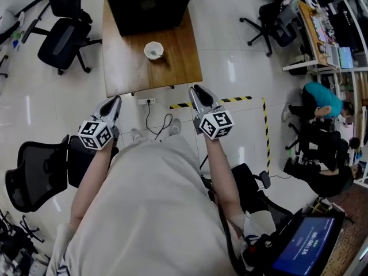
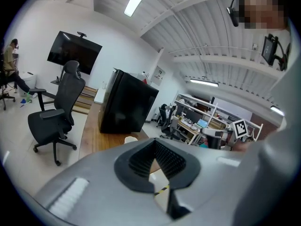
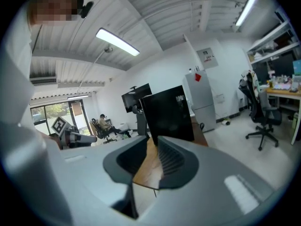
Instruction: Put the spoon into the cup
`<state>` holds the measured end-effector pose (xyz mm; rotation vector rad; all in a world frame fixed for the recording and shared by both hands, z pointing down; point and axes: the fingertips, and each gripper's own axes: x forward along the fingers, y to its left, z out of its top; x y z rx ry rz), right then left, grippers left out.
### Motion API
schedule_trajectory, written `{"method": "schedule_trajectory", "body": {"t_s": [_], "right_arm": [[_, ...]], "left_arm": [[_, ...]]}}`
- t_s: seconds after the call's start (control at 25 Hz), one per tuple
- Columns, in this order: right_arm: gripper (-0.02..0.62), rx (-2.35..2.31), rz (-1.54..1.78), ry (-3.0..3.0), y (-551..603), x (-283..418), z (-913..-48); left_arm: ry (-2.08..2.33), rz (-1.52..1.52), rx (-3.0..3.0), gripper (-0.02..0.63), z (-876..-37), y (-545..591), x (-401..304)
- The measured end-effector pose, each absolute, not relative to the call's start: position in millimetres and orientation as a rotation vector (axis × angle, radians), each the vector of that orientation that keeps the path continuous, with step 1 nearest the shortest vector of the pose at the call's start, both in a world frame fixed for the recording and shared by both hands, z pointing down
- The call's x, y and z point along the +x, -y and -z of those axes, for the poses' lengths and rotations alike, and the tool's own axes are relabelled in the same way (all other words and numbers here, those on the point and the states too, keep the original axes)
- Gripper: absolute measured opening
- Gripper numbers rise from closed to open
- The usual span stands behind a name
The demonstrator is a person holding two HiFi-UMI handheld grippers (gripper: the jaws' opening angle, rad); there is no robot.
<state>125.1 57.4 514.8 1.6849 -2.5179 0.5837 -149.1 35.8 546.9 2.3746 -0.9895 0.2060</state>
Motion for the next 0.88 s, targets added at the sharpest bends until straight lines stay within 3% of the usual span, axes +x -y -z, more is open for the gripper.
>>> {"method": "schedule_trajectory", "body": {"t_s": [0.44,0.88], "right_arm": [[0.066,1.632,-0.464,2.622,-44,128,-479],[0.066,1.63,-0.58,2.643,-30,164,-495]], "left_arm": [[1.045,-0.2,2.377,0.005,-549,-30,-151],[1.081,-0.134,2.372,0.005,-547,-30,-120]]}}
